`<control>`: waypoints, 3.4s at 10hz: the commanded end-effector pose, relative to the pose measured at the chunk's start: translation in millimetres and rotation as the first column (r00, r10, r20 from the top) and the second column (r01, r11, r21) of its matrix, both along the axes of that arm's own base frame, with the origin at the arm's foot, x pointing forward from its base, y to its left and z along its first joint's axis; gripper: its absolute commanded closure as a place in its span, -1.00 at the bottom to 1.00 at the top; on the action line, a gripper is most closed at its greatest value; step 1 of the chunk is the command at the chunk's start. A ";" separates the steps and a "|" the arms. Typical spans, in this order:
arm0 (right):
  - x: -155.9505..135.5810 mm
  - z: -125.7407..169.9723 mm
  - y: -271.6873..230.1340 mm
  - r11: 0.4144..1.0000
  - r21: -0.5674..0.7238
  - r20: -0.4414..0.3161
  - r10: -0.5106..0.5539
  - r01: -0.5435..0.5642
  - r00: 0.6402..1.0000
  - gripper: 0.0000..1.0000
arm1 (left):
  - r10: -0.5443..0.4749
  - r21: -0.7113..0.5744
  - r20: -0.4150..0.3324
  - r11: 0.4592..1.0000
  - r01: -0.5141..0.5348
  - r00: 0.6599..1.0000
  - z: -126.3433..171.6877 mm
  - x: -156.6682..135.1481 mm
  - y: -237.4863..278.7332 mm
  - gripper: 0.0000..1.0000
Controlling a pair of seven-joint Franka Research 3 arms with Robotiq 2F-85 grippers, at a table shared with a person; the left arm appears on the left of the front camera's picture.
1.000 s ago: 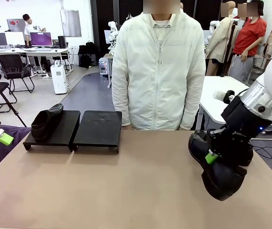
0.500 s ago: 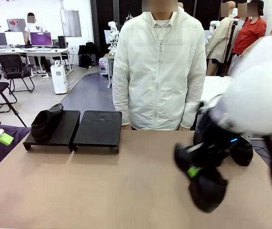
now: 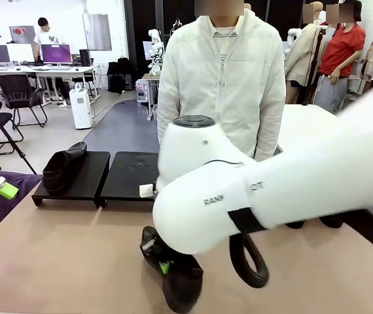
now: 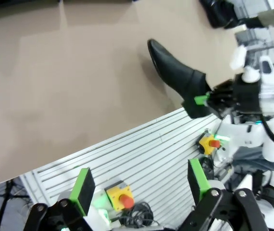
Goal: Organize the shoes by placing them on the stand.
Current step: Pick up one Shoe and place it in the middle of the table, then place the Shoe from the middle of the table onto the Shoes Stand.
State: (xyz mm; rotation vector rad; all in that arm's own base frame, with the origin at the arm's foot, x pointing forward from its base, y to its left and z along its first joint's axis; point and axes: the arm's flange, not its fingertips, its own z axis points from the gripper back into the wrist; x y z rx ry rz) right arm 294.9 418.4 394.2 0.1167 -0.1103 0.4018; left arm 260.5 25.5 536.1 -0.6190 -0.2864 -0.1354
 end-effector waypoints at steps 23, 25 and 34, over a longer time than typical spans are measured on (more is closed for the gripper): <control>0.0 110.7 -453.6 0.662 0.514 -0.325 -0.438 0.545 0.838 -1.00 | -0.015 -0.015 0.007 1.000 0.015 1.000 0.1 -0.4 2.2 -1.00; -9.8 141.2 -461.5 0.710 0.448 -0.311 -0.445 0.543 0.840 -1.00 | -0.015 -0.015 0.007 1.000 0.015 1.000 0.1 -0.4 2.2 -1.00; -9.8 141.2 -461.5 0.710 0.448 -0.311 -0.445 0.543 0.840 -1.00 | -0.015 -0.015 0.007 1.000 0.015 1.000 0.1 -0.4 2.2 -1.00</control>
